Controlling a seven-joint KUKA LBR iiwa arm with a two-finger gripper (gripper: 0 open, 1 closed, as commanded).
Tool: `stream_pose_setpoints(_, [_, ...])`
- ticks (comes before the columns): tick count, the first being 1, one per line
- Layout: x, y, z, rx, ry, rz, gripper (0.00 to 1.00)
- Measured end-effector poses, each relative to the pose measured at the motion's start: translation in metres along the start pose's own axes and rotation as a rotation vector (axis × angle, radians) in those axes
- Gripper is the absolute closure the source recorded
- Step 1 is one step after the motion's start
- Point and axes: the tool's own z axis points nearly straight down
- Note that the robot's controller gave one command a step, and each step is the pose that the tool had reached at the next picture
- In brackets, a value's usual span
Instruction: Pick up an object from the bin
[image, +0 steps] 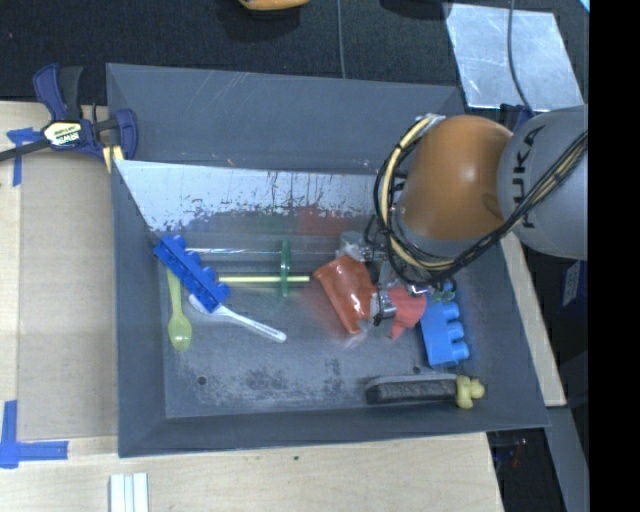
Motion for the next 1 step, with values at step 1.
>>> stream_pose_setpoints(1, [-0.0272, 0.0184, 0.0393, -0.006, -0.038, 0.112, 1.0])
